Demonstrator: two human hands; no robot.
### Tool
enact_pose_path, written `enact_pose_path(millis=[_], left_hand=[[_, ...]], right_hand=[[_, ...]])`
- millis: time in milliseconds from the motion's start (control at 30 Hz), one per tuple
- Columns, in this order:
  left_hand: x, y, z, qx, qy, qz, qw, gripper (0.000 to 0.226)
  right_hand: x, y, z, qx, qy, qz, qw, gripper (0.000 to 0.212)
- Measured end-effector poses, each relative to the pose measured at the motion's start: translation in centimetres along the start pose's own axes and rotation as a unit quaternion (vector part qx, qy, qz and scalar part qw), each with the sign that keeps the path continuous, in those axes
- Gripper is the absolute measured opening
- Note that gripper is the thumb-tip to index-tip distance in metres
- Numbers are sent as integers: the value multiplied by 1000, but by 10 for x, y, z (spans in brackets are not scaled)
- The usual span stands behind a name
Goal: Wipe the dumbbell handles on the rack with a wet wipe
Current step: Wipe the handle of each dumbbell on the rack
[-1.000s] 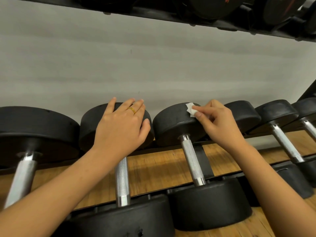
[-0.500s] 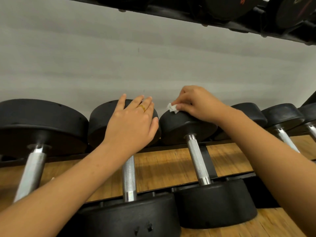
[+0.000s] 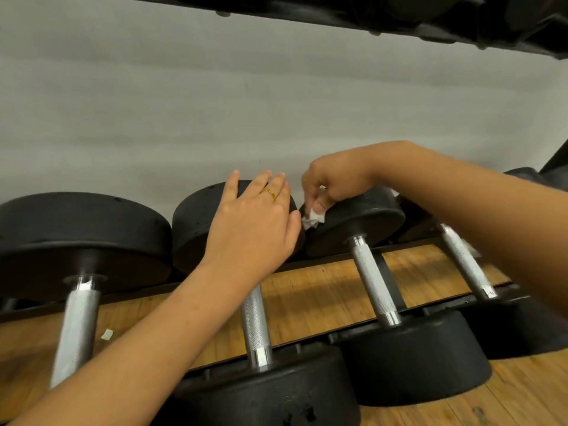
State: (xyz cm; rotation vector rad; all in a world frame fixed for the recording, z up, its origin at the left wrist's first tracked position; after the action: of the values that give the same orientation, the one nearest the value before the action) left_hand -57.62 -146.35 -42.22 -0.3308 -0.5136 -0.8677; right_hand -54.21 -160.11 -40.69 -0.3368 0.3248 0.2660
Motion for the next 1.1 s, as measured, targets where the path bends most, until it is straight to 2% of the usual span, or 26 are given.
enact_pose_path(millis=[67, 200, 300, 433, 500, 567, 633, 700, 867, 1000, 1100], left_hand=[[0, 0, 1, -1, 4, 4, 1000, 58], [-2, 0, 0, -8, 26, 9, 1000, 57], [-1, -1, 2, -7, 20, 5, 1000, 57], [0, 0, 0, -14, 15, 5, 1000, 55], [-2, 2, 2, -15, 12, 9, 1000, 55], [-1, 0, 2, -18, 7, 8, 1000, 56], [-1, -1, 2, -17, 1, 7, 1000, 59], [-1, -1, 1, -16, 2, 3, 1000, 61], [0, -3, 1, -14, 6, 0, 1000, 62], [0, -1, 0, -11, -2, 3, 1000, 60], [-1, -1, 1, -5, 0, -5, 1000, 60]], right_hand=[[-15, -4, -2, 17, 21, 9, 1000, 15], [-7, 19, -5, -22, -61, 32, 997, 20], [-11, 22, -5, -60, -81, 21, 995, 23], [-69, -12, -8, 37, -182, -38, 982, 20], [-103, -32, -26, 153, -241, -112, 952, 22], [-127, -45, -52, 256, -313, -172, 898, 23], [-137, -50, -72, 305, -377, -212, 849, 23], [-139, -51, -81, 314, -408, -234, 825, 23], [-142, -50, -76, 264, -430, -258, 824, 24], [-124, -17, -59, 148, -444, -203, 860, 25], [-119, -11, -60, 113, -460, -184, 861, 24]])
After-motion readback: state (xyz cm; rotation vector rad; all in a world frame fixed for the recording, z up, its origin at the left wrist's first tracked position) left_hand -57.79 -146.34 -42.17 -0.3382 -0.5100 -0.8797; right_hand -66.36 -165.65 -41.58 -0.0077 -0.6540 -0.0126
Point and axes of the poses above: each hand's wrist, its own x-axis towards the middle knuckle, its own z-axis out of the back of the hand, y = z × x, the point moved 8 cm from there along x, towards the middle knuckle, and after that the axes turned 15 degrees about -x, right-handed, at the moved point
